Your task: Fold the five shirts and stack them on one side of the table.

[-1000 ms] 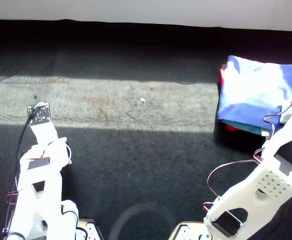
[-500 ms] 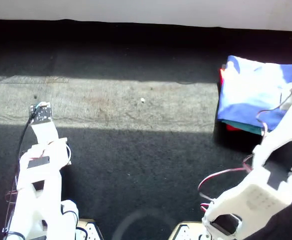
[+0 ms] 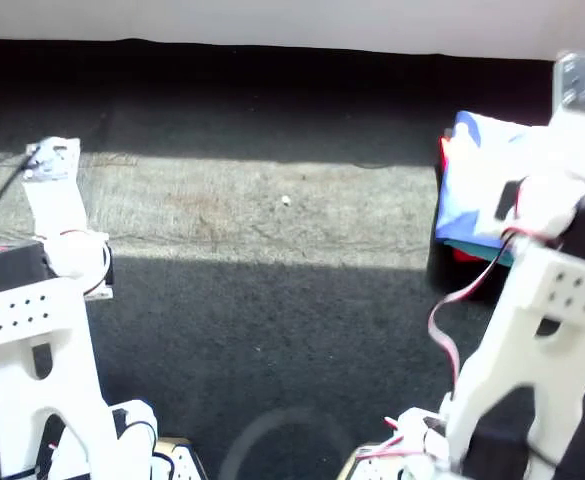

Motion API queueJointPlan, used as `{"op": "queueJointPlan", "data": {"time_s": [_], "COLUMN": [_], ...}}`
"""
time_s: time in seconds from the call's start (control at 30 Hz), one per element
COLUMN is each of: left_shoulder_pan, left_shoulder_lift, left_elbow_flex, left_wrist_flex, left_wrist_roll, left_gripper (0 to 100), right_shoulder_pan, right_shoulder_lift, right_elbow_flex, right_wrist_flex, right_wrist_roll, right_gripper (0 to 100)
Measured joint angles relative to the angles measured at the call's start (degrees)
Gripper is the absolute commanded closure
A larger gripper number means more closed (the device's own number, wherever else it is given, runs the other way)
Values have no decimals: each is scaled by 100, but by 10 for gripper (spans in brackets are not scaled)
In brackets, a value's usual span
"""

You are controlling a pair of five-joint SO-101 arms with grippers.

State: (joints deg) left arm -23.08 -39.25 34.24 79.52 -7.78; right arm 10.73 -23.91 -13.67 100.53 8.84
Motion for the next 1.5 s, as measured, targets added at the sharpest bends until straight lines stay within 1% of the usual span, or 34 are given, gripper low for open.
{"op": "queueJointPlan", "data": {"time_s": [0.1,0.23,0.4,0.47,0.53,0.63,0.8,0.9,1.07,1.17,1.23,1.3,1.4,1.43,1.5], "left_shoulder_pan": [0,0,0,0,0,0,0,0,0,0,0,0,9,9,70], "left_shoulder_lift": [-9,-9,-9,-9,-105,-554,-2013,-3095,-4677,-5275,-5565,-5802,-6198,-6303,-6391], "left_elbow_flex": [-378,-440,-369,-369,-369,-237,598,1407,2233,2945,3613,4334,5187,5327,5495], "left_wrist_flex": [519,1134,1503,1626,1758,1881,1934,1679,1116,413,-158,-563,-633,-527,-273], "left_wrist_roll": [-9,-9,-9,-9,-9,-9,-9,-53,-721,-853,-879,-888,-888,-853,-563], "left_gripper": [991,991,991,991,991,991,990,990,989,989,989,990,990,991,991], "right_shoulder_pan": [-281,-466,-642,-642,-642,-642,-642,-642,-642,-642,-642,-642,-642,-642,-642], "right_shoulder_lift": [-826,-2119,-3393,-3754,-4062,-4457,-4993,-5310,-5881,-6242,-6567,-6954,-7657,-7868,-7991], "right_elbow_flex": [862,2400,4905,5785,6338,6787,7393,7754,8475,9099,9512,9916,10444,10620,10910], "right_wrist_flex": [-255,-1037,-2277,-2576,-2734,-2822,-2831,-2831,-2831,-2927,-3042,-3138,-3174,-3191,-3262], "right_wrist_roll": [-35,-35,-35,-35,-35,-35,-35,-35,-35,-35,-53,-79,-387,-589,-1011], "right_gripper": [991,991,986,986,986,986,986,986,986,986,990,990,990,990,990]}}
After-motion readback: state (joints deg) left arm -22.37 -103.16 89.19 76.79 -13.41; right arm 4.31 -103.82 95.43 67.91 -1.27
